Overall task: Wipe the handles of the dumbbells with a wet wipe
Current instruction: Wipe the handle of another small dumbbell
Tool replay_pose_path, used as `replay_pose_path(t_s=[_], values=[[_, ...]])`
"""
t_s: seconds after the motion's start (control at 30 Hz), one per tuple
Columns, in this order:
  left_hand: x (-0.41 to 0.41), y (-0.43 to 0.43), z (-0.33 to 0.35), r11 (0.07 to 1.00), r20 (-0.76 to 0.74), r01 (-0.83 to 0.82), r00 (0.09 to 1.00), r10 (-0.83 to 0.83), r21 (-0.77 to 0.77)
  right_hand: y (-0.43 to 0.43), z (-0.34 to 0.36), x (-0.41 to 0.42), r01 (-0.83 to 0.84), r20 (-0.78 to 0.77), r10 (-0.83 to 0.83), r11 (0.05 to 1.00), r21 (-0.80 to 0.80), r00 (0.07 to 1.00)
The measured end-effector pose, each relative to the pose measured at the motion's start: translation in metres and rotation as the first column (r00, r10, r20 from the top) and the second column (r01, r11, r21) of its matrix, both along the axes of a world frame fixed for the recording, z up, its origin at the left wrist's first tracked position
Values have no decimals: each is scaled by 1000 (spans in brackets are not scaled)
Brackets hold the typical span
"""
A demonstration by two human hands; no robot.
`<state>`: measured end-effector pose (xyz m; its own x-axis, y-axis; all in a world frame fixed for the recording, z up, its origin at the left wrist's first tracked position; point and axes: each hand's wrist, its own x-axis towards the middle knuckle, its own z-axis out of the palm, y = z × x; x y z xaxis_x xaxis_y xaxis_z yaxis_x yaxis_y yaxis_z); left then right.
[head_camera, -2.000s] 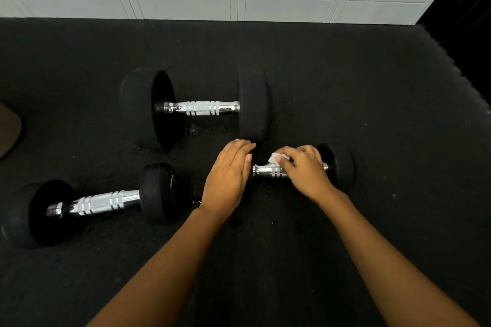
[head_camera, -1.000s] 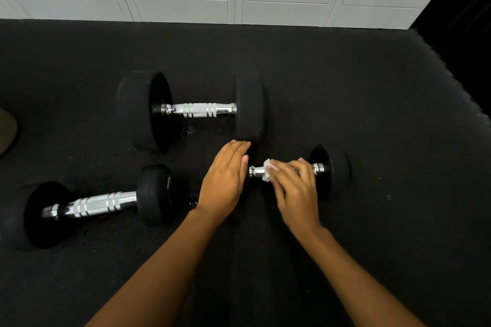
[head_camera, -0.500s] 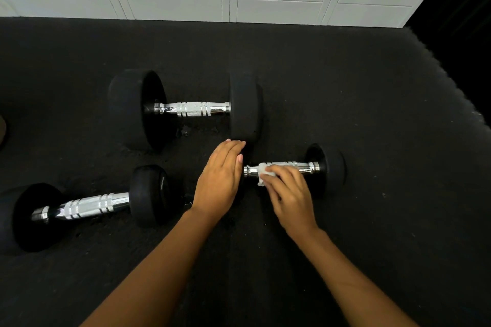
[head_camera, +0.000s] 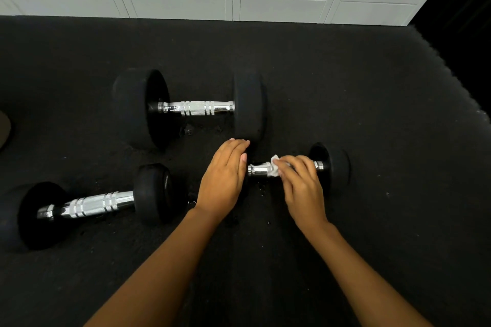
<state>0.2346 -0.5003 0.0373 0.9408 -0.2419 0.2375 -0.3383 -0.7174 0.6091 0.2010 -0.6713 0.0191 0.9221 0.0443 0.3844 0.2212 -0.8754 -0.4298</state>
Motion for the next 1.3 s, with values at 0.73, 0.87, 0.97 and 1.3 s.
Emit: replay_pose_path(t_s=[0.73, 0.87, 0.97, 1.3], values=[[0, 1, 3, 1000, 7, 13, 1000, -13, 9, 5, 38, 60, 3, -588, 3, 1000, 8, 809], [0, 1, 3, 1000, -11, 13, 1000, -13, 1, 6, 36, 41, -42, -447, 76, 996, 85, 891], [0, 1, 2, 1000, -8, 13, 1000, -13, 6, 3, 29, 17, -71, -205, 92, 992, 107, 974], [0, 1, 2, 1000, -12, 11, 1000, -11, 4, 6, 40, 23, 28, -240, -16, 998, 49, 971]])
